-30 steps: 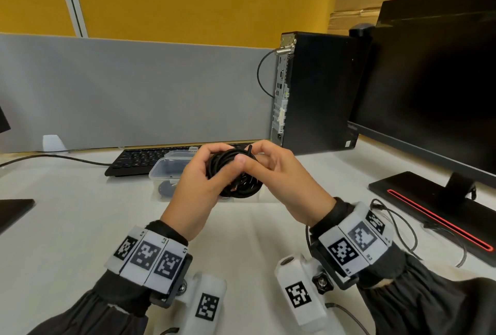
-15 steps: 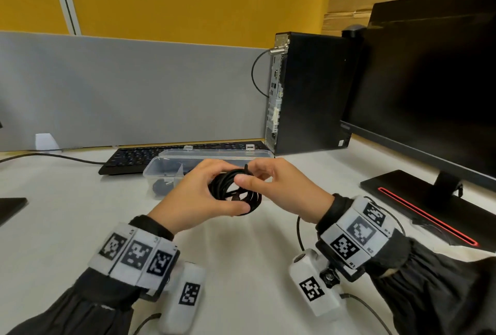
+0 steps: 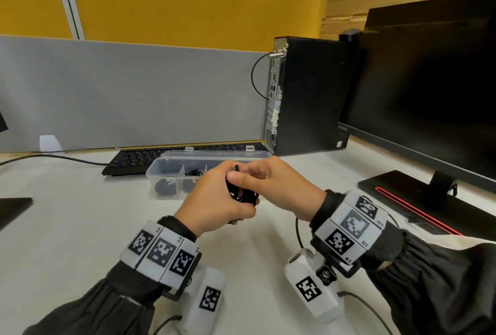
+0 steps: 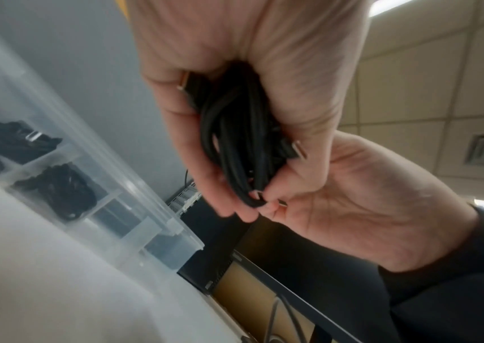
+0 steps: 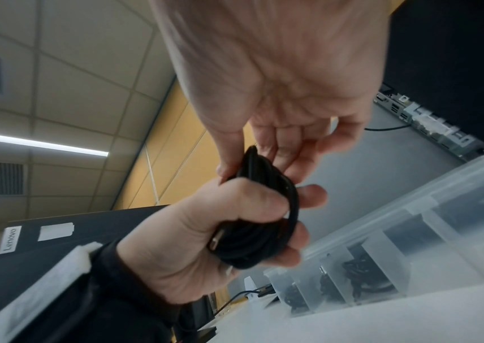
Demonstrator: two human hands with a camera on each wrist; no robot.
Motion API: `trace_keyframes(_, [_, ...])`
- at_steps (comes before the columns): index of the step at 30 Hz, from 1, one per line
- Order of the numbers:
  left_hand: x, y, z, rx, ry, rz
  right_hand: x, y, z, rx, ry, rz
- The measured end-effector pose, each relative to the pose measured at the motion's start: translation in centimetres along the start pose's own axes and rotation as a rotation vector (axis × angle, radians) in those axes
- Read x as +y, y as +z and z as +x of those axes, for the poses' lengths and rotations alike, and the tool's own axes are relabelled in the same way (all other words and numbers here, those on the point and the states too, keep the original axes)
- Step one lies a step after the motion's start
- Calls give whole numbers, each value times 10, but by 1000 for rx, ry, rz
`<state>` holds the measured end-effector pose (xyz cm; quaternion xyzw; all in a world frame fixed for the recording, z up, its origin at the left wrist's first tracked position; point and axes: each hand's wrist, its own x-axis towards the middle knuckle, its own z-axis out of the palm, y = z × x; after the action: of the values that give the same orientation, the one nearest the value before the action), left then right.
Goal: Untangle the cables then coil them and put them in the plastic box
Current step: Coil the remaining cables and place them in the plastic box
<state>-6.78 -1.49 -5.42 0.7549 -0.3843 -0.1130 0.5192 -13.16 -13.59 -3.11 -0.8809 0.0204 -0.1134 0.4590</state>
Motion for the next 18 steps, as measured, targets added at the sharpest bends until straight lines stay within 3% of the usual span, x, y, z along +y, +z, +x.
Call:
trace_keyframes(9, [-1, 6, -1, 12, 41, -131, -8, -9, -4, -48, -16, -18])
trace_keyframes(14, [-3, 15, 1, -63, -32, -208, -3, -13, -10, -85, 22, -57])
trace_keyframes(18, [-1, 19, 0, -96, -47, -269, 4, -16, -13, -1, -33, -159])
